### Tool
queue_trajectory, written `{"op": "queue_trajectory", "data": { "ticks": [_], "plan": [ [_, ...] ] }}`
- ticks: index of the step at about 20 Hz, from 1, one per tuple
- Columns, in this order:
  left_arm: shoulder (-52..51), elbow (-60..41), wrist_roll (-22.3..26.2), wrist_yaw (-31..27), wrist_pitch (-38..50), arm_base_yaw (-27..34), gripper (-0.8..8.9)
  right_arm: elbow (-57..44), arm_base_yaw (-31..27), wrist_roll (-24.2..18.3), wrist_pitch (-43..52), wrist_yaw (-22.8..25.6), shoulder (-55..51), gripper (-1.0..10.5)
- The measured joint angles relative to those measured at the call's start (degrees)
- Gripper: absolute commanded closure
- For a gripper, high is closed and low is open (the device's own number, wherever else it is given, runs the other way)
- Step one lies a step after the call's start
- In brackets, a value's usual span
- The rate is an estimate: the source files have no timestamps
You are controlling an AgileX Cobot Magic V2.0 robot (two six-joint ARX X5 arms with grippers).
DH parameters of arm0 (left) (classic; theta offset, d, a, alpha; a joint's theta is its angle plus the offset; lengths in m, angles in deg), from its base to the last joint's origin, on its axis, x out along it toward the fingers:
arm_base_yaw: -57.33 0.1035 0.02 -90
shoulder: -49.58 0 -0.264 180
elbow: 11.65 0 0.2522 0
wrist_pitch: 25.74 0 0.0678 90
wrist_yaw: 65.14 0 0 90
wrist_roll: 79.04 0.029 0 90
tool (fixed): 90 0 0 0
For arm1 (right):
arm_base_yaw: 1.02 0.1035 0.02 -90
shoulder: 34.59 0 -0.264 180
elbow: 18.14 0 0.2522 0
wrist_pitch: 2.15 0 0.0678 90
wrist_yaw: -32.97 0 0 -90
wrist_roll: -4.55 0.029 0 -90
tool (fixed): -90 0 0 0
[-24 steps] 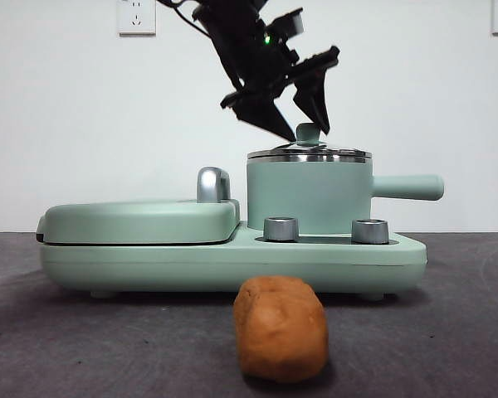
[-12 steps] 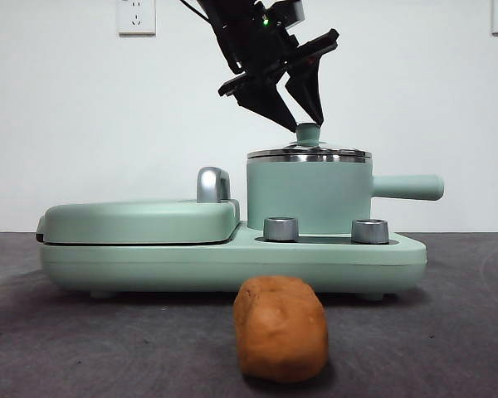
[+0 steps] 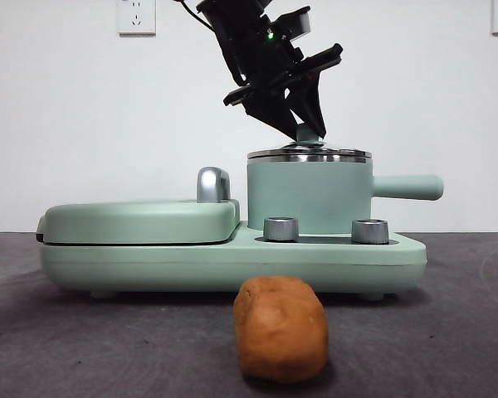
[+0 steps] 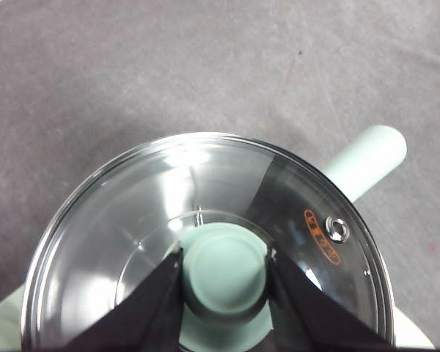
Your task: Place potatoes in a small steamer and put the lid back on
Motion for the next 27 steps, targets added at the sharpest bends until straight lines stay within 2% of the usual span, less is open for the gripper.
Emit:
{"op": "queue_trajectory", "data": {
  "ticks": [5,9,13,19,21,23,27],
  "plan": [
    [-0.46,5.73,-0.44,0.02,-8.26,0.15,8.08,0.11,0.59,0.9,-1.27,1.75,1.86,4.8],
    [-4.61,6.47,-0.46,0.0,-8.96,1.46,8.08,1.05,5.95,1.97,-5.01,4.68,9.18,4.8],
    [-8.76,6.99,-0.37,0.0,-13.31,4.02,8.08,2.82,16.41,4.79,-6.38,9.25,17.88,4.8],
    [-10.6,7.02,-0.37,-0.04,-20.13,10.36,8.08,3.56,34.8,12.26,-2.27,18.62,31.65,4.8],
    [-11.56,7.02,-0.37,-0.04,-20.92,12.5,8.08,3.56,38.8,14.29,-2.12,22.1,35.76,4.8],
    [-12.48,7.02,-0.37,-0.04,-20.87,14.32,8.08,3.56,41.75,15.93,-1.92,23.63,40.09,4.8],
    [-12.87,7.04,-0.37,-0.04,-20.94,17.0,8.08,3.56,45.66,17.31,1.88,23.74,47.54,4.8]
  ]
}}
